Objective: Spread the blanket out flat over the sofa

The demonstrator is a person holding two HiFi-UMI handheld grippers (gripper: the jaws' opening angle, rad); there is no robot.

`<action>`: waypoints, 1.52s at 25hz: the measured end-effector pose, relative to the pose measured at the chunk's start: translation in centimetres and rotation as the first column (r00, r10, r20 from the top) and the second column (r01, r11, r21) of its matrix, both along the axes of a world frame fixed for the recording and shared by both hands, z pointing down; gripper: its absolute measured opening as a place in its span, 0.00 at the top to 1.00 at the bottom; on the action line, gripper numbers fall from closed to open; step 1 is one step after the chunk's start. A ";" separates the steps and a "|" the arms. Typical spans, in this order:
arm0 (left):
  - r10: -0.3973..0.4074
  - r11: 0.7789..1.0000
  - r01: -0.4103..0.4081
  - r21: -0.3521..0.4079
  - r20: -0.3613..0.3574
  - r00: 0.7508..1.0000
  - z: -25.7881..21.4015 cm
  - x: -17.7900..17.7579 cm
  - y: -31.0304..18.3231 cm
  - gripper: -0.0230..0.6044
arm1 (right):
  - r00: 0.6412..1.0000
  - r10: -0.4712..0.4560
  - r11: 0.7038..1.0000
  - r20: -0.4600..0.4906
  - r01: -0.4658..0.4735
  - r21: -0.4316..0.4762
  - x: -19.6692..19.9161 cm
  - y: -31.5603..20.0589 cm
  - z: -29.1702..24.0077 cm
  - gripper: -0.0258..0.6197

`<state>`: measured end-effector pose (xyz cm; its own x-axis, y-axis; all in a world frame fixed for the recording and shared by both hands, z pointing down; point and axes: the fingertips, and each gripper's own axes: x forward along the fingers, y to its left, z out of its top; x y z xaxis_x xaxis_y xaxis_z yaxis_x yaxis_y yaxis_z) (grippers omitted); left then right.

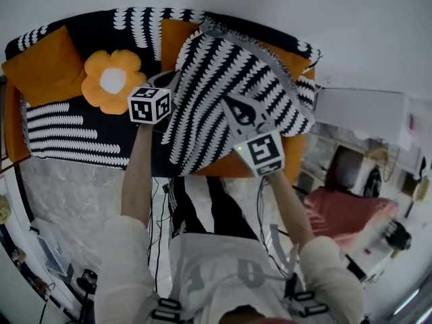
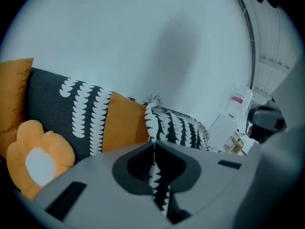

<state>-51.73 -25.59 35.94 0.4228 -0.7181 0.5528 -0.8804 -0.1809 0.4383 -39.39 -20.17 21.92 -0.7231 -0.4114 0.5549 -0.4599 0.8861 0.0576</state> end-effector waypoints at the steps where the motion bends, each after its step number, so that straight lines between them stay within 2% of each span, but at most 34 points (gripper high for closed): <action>1: -0.016 1.000 0.016 0.000 0.013 1.000 -0.2 -0.1 0.3 0.94 | 0.999 -0.036 0.999 -0.019 0.036 0.009 -0.4 0.0 -0.2 0.95; 4: -0.062 0.998 0.062 -0.006 0.067 0.996 -0.8 -0.6 0.9 0.94 | 0.977 -0.191 0.977 -0.100 0.199 0.083 -1.8 -0.5 0.4 0.95; 7: -0.070 0.997 0.071 -0.011 0.104 0.992 -0.9 0.3 1.6 0.94 | 0.913 -0.305 0.918 -0.271 0.358 0.173 -1.6 -1.9 2.3 0.95; 8: -0.068 0.998 0.070 -0.010 0.113 0.991 -0.9 0.4 1.6 0.94 | 0.890 -0.329 0.899 -0.316 0.397 0.184 -1.9 -2.8 2.7 0.92; 9: -0.067 0.998 0.068 -0.008 0.120 0.990 -1.0 0.4 1.4 0.94 | 0.868 -0.351 0.882 -0.350 0.433 0.188 -2.5 -3.8 3.1 0.82; 10: -0.067 0.998 0.069 -0.006 0.124 0.990 -0.9 0.3 1.3 0.94 | 0.848 -0.374 0.863 -0.377 0.466 0.193 -3.3 -5.0 3.5 0.79; 13: -0.083 0.996 0.085 -0.015 0.111 0.990 -0.5 0.1 1.2 0.94 | 0.778 -0.408 0.793 -0.479 0.561 0.236 -5.9 -8.6 4.3 0.79; 17: -0.099 0.995 0.102 -0.023 0.099 0.990 0.0 -0.3 0.7 0.94 | 0.657 -0.405 0.689 -0.636 0.676 0.260 -9.0 -13.4 5.9 0.79; 19: -0.107 0.994 0.109 -0.023 0.100 0.989 0.4 -0.9 0.4 0.94 | 0.580 -0.419 0.649 -0.699 0.730 0.217 -10.1 -15.0 7.8 0.79; 22: -0.116 0.993 0.119 -0.025 0.103 0.988 0.5 -1.1 0.2 0.94 | 0.438 -0.441 0.574 -0.783 0.808 0.129 -10.6 -16.3 10.8 0.79; 24: -0.102 0.994 0.105 -0.022 0.113 0.988 0.4 -1.1 0.0 0.94 | 0.376 -0.438 0.541 -0.817 0.835 0.094 -10.8 -17.0 11.9 0.79; 26: -0.093 0.995 0.096 -0.018 0.117 0.989 0.1 -1.3 -0.2 0.94 | 0.350 -0.434 0.527 -0.830 0.846 0.081 -11.2 -17.4 12.3 0.79; 31: -0.083 0.996 0.085 -0.010 0.111 0.990 -0.3 -1.4 0.3 0.94 | 0.323 -0.438 0.515 -0.839 0.855 0.061 -11.4 -17.1 13.7 0.79; 34: -0.074 0.997 0.075 -0.011 0.102 0.992 -0.4 -0.3 0.9 0.94 | 0.344 -0.417 0.529 -0.841 0.845 0.083 -10.6 -17.1 14.1 0.81; 35: -0.073 0.997 0.074 -0.010 0.101 0.992 -0.5 0.0 0.9 0.94 | 0.355 -0.399 0.527 -0.845 0.843 0.105 -10.4 -17.3 13.9 0.89; 36: -0.071 0.997 0.072 -0.009 0.104 0.992 -0.8 0.0 0.9 0.94 | 0.368 -0.380 0.520 -0.849 0.844 0.132 -10.3 -17.5 13.4 0.93; 38: -0.065 0.998 0.066 -0.005 0.120 0.991 -1.4 -0.1 1.1 0.94 | 0.398 -0.353 0.508 -0.847 0.841 0.183 -10.3 -17.6 12.3 0.94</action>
<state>-51.83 -24.52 34.56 0.3054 -0.7368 0.6032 -0.9365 -0.1177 0.3303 -49.64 -37.75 34.18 -0.4308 -0.3895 0.8141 0.5838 0.5677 0.5805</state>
